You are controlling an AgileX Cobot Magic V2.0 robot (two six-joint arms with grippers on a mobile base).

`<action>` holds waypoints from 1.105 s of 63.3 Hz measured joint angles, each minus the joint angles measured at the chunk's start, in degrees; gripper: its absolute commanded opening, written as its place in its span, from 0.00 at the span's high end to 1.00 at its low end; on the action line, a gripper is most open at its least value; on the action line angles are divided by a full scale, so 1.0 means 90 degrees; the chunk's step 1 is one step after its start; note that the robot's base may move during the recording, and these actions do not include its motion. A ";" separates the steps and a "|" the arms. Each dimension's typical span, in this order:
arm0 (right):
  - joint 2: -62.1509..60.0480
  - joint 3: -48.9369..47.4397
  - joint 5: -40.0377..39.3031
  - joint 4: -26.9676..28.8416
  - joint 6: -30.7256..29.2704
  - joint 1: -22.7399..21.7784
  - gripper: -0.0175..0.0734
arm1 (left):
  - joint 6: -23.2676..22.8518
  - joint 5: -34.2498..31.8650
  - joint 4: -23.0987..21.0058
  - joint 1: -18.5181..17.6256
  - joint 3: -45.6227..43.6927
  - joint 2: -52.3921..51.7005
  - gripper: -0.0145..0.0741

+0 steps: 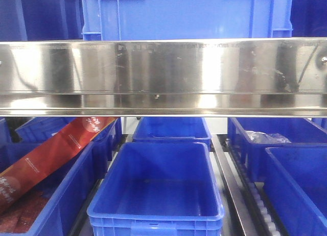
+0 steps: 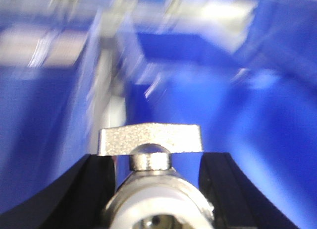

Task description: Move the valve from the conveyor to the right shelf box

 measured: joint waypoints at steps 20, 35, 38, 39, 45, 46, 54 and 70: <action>0.0000 0.0000 -0.0131 0.0000 0.0000 0.0000 0.99 | 0.0122 -0.0323 -0.0079 -0.1516 -0.0771 0.1056 0.96; 0.0000 0.0000 -0.0180 0.0000 0.0000 0.0000 0.99 | 0.0147 -0.0425 -0.0084 -0.1800 -0.0771 0.1935 0.93; 0.0000 0.0000 -0.0180 0.0000 0.0000 0.0000 0.99 | 0.0147 -0.0425 -0.0084 -0.1800 -0.0771 0.2025 0.87; 0.0000 0.0000 -0.0180 0.0000 0.0000 0.0000 0.99 | 0.0147 -0.0425 -0.0084 -0.1800 -0.0771 0.2044 0.83; 0.0000 0.0000 -0.0180 0.0000 0.0000 0.0000 0.99 | 0.0147 -0.0413 -0.0084 -0.1800 -0.0771 0.2141 0.54; 0.0000 0.0000 -0.0180 0.0000 0.0000 0.0000 0.99 | 0.0147 -0.0401 -0.0084 -0.1800 -0.0771 0.2156 0.49; 0.0000 0.0000 -0.0180 0.0000 0.0000 0.0000 0.99 | 0.0147 -0.0495 -0.0084 -0.1800 -0.0774 0.2182 0.13; 0.0000 0.0000 -0.0180 0.0000 0.0000 0.0000 0.99 | 0.0147 -0.0433 -0.0084 -0.1800 -0.0811 0.2033 0.41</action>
